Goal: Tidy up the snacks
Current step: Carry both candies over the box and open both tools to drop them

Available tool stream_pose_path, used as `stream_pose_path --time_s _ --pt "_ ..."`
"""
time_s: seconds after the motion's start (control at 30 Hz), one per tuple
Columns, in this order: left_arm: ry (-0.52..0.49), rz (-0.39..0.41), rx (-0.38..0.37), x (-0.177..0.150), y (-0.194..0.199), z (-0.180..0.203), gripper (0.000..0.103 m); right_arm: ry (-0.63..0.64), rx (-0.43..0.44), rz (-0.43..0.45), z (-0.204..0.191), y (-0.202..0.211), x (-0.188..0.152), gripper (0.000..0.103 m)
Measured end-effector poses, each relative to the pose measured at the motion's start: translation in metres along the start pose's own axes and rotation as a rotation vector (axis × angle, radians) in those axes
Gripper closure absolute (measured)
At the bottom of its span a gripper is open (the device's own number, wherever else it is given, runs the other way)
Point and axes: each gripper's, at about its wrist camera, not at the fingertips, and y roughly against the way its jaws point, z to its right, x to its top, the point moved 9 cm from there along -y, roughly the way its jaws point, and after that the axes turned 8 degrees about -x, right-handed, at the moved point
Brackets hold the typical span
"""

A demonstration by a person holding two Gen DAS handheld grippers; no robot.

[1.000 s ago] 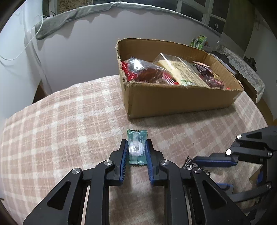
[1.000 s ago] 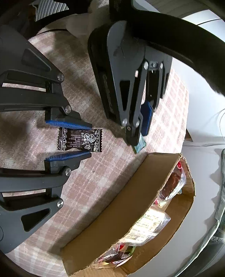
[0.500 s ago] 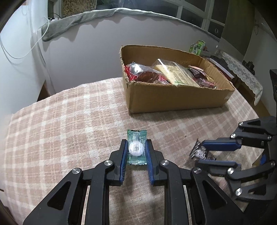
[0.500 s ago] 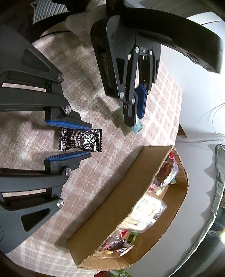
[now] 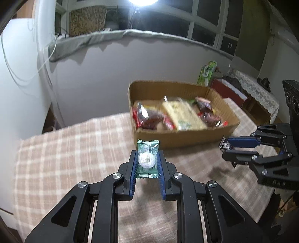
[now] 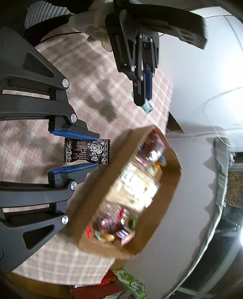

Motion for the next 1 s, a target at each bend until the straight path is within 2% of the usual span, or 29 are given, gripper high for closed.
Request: stream_pose_path --time_s 0.5,1.0 --pt "-0.06 0.077 -0.014 0.048 0.001 0.03 0.085 -0.041 -0.081 0.076 0.052 0.016 0.045 0.077" --pt "-0.031 0.076 -0.031 0.081 -0.033 0.034 0.085 -0.125 -0.107 0.049 0.106 -0.017 0.067 0.077"
